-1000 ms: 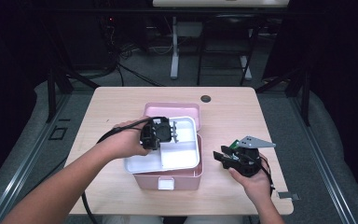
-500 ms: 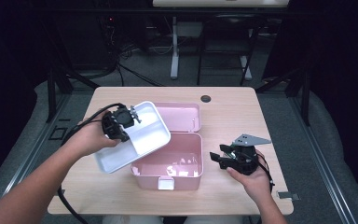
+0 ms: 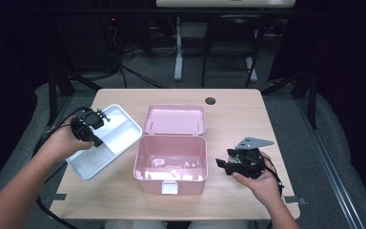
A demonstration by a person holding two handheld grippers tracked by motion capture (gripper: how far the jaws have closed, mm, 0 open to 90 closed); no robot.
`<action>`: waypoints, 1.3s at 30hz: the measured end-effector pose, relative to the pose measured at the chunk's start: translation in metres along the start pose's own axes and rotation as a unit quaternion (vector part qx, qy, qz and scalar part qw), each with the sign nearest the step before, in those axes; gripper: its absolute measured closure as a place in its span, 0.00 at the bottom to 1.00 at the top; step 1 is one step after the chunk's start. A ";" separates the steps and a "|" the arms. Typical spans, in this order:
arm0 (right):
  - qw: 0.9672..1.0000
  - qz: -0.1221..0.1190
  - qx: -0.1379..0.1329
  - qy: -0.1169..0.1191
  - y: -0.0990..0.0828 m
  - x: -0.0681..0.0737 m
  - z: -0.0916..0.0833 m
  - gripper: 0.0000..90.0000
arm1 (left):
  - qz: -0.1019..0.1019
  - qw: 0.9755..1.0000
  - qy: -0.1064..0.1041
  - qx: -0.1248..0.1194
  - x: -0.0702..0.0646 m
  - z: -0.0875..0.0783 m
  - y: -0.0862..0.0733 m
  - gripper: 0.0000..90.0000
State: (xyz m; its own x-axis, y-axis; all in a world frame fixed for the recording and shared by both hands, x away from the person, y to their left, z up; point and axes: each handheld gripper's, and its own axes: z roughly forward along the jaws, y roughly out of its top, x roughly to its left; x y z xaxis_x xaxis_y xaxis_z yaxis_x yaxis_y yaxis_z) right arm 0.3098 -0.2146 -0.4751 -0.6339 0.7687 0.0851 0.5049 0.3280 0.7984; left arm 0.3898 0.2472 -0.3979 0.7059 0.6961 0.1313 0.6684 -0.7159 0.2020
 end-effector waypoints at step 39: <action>0.979 -0.051 0.193 -0.037 0.032 -0.031 0.021 0.16 | -0.078 0.991 -0.083 0.072 0.010 0.141 -0.034 0.78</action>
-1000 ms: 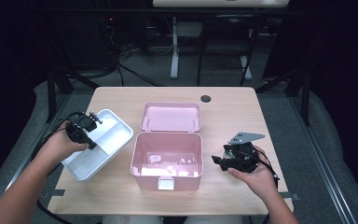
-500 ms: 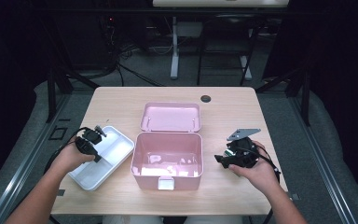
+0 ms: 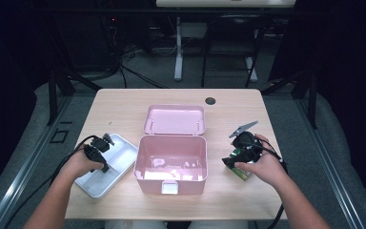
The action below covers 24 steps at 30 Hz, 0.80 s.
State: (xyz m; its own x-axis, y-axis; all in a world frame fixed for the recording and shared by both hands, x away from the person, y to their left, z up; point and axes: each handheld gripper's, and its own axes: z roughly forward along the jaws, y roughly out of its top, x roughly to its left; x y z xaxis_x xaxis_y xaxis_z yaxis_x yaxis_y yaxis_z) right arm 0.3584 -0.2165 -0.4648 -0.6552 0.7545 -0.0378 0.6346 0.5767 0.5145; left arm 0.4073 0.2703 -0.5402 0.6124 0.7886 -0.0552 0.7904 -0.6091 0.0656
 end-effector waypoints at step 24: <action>0.989 0.019 0.148 0.021 0.014 -0.050 0.018 0.05 | -0.013 0.994 0.015 -0.109 -0.005 -0.040 -0.022 0.57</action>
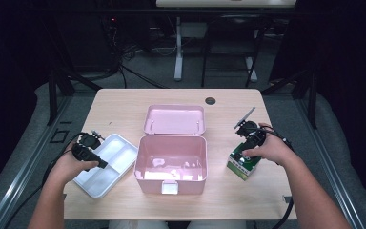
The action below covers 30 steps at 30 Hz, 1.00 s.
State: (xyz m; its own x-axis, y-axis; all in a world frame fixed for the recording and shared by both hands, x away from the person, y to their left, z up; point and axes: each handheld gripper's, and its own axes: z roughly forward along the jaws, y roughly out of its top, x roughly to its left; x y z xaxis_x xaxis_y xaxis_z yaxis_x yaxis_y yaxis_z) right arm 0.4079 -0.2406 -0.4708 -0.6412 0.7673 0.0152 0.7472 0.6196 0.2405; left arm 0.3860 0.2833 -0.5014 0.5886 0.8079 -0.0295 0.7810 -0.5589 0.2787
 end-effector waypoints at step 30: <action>0.998 -0.010 0.065 0.021 -0.006 -0.006 0.021 0.15 | 0.009 1.000 -0.005 -0.026 -0.004 -0.012 -0.004 0.56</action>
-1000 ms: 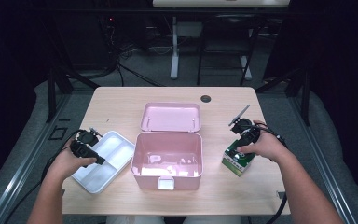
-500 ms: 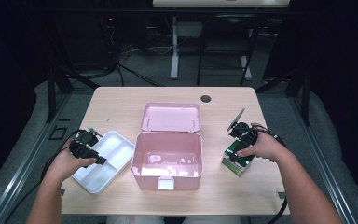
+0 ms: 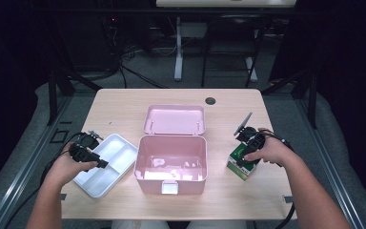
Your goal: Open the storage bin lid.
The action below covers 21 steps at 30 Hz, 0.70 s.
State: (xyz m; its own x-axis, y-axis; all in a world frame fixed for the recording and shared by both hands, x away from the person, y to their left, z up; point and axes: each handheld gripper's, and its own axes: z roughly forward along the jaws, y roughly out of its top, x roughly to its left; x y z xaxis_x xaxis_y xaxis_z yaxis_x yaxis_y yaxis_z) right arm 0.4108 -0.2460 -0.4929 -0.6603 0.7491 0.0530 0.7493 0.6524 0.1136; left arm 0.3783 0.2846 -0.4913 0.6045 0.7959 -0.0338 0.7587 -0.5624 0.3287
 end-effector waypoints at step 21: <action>1.000 0.005 0.023 -0.002 0.006 0.001 -0.002 0.18 | 0.003 1.000 0.001 -0.005 0.000 -0.003 0.000 0.56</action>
State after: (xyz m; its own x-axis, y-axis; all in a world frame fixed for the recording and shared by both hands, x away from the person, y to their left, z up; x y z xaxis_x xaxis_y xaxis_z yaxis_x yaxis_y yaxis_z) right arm 0.4142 -0.2417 -0.4902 -0.6533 0.7555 0.0491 0.7569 0.6501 0.0669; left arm 0.3775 0.2852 -0.4883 0.6084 0.7930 -0.0303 0.7528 -0.5646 0.3383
